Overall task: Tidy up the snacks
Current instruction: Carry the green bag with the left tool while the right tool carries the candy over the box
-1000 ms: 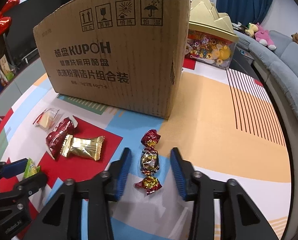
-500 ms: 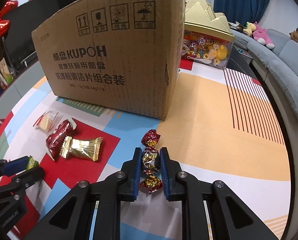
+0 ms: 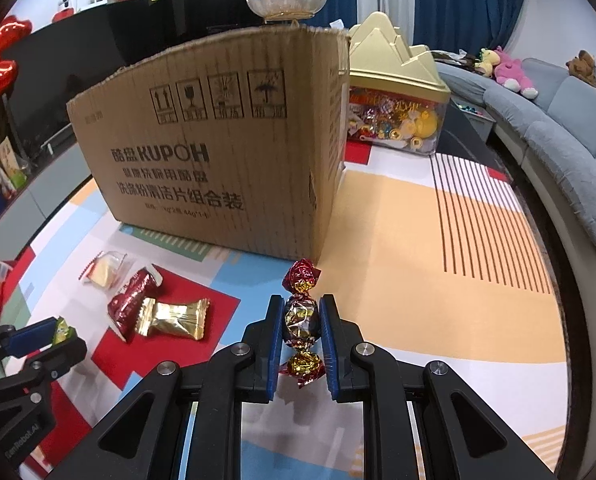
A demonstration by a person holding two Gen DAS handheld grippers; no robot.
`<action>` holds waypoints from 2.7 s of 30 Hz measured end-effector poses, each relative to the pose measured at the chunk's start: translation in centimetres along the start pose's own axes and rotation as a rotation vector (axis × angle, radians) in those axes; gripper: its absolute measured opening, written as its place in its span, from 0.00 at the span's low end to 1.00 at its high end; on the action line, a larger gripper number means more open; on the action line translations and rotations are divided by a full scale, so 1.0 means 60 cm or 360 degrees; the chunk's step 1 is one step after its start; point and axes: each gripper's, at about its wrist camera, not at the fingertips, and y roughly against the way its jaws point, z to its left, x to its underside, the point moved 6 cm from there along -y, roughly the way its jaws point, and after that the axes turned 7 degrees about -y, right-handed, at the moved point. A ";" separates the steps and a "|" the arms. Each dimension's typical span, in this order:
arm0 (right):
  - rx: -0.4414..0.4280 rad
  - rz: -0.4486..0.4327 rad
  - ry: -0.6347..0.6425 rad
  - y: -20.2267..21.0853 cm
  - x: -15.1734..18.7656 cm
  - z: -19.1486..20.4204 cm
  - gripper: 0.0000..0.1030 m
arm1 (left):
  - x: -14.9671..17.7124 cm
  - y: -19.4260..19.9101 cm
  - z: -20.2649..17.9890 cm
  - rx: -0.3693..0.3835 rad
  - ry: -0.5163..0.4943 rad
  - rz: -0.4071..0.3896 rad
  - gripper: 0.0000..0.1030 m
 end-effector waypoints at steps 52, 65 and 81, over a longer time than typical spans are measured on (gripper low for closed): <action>0.0130 -0.0264 -0.0064 0.250 -0.106 0.088 0.19 | -0.101 0.212 0.091 0.0151 0.0055 -0.0376 0.28; 0.0110 -0.0322 -0.0056 0.263 -0.195 0.123 0.19 | -0.199 0.230 0.112 0.0205 0.0002 -0.0430 0.28; 0.0101 -0.0337 -0.0053 0.239 -0.273 0.129 0.19 | -0.293 0.213 0.118 0.0222 -0.0069 -0.0435 0.28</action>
